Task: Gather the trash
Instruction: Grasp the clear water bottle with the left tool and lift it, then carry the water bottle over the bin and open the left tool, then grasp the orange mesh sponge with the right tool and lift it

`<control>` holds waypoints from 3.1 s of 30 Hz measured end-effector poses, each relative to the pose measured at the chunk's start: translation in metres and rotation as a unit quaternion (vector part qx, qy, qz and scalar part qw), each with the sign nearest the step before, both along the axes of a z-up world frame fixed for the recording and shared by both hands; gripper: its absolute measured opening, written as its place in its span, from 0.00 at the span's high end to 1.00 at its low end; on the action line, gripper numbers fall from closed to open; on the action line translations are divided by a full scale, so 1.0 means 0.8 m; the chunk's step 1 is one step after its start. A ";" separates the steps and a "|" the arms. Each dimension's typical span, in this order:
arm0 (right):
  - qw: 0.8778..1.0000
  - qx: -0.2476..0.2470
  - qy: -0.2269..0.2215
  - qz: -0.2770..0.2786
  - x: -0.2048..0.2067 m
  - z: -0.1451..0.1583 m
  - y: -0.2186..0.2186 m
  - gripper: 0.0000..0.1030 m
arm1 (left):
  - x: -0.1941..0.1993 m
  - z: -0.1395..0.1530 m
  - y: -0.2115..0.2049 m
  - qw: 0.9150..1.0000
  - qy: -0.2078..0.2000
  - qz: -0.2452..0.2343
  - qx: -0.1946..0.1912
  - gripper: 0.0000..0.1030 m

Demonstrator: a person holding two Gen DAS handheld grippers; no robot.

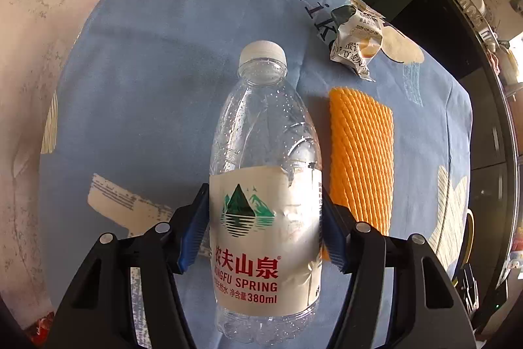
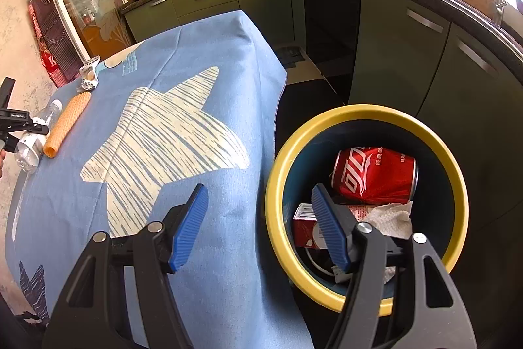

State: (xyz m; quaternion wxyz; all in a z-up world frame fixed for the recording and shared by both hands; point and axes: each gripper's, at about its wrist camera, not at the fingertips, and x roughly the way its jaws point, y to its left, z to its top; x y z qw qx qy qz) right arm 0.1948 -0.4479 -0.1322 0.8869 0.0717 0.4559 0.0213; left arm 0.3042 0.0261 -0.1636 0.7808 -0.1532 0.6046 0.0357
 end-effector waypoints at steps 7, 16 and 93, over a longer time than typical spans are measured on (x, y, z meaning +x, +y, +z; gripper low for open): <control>1.000 -0.003 0.000 0.006 -0.003 0.002 0.009 0.39 | -0.034 0.040 -0.006 0.997 -0.041 -0.054 0.032 0.40; 1.000 -0.006 -0.010 -0.003 -0.014 0.013 0.008 0.39 | -0.102 0.100 -0.078 0.978 -0.101 -0.178 0.042 0.40; 0.988 0.011 -0.005 0.151 0.050 0.059 0.279 0.35 | -0.250 0.063 0.031 0.958 -0.257 -0.125 0.036 0.05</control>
